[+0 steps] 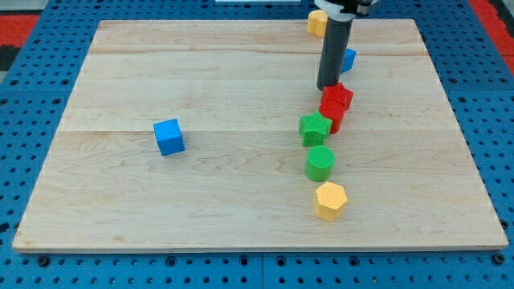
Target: Push the blue triangle left a bit
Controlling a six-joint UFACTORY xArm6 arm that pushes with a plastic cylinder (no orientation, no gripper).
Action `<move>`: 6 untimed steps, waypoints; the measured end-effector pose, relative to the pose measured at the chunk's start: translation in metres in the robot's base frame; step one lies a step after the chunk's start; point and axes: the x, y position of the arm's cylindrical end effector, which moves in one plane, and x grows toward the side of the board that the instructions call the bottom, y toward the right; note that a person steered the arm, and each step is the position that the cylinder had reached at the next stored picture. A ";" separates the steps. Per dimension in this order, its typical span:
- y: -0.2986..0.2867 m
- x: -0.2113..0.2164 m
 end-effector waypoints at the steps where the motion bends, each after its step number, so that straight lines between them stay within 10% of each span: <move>1: -0.004 0.003; 6: 0.086 -0.041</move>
